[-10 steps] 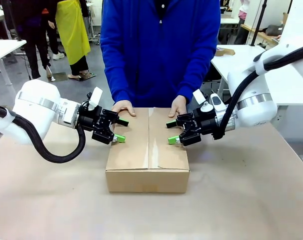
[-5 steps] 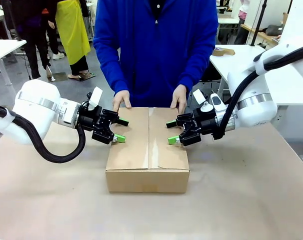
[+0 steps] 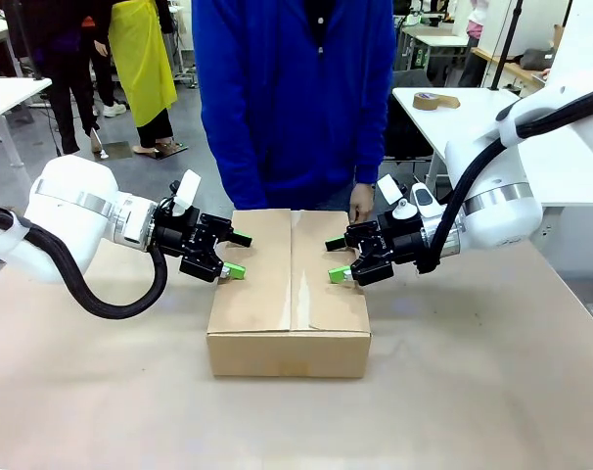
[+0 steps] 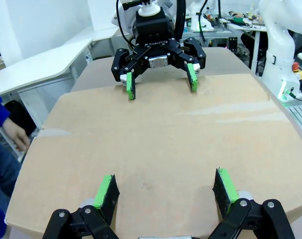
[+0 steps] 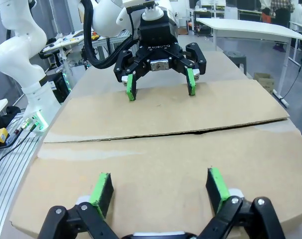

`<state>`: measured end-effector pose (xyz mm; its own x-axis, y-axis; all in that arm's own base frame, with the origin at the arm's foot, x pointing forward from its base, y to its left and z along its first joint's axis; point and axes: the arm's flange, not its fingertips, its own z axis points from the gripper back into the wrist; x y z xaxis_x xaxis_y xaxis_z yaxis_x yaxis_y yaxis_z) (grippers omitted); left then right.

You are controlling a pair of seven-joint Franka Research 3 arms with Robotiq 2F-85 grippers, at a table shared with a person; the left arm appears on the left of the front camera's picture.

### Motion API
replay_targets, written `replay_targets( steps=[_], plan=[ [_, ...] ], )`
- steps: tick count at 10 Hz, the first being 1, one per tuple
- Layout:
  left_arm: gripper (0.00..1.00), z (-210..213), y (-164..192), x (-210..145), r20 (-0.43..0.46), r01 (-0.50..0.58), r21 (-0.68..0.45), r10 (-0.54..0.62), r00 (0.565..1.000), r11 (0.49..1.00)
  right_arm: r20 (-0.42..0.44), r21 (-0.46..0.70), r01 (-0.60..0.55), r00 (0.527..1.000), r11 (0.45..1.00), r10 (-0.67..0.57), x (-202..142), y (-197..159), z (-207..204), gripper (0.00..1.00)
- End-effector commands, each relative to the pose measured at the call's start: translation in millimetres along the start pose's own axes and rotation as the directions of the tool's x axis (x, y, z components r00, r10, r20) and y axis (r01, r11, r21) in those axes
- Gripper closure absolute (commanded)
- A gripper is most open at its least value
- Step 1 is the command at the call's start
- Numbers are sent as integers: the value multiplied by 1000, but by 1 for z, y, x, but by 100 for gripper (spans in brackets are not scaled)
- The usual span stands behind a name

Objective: Pack the gift set into the box.
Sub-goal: Press and hold the closed box until the human finishes sealing it.

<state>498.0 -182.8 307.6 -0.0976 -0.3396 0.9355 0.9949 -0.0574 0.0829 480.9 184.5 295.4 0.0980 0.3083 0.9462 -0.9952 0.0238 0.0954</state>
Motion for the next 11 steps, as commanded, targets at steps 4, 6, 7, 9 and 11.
replay_targets(
  steps=[4,6,7,9,11],
  plan=[
    [0,1,-1,-2,2,10,0,-10,1000,1000,-7,-7,3,1000,1000,-4,-1,0,-3,0],
    [0,1,-1,-2,2,10,0,-10,1000,1000,-7,-7,3,1000,1000,-4,-1,0,-3,0],
    [0,1,-1,-2,2,10,0,-10,1000,1000,-7,-7,3,1000,1000,-4,-1,0,-3,0],
    [0,1,-1,-2,2,10,0,-10,1000,1000,-7,-7,3,1000,1000,-4,-1,0,-3,0],
    [0,1,-1,-2,2,10,0,-10,1000,1000,-7,-7,3,1000,1000,-4,-1,0,-3,0]
  ],
)
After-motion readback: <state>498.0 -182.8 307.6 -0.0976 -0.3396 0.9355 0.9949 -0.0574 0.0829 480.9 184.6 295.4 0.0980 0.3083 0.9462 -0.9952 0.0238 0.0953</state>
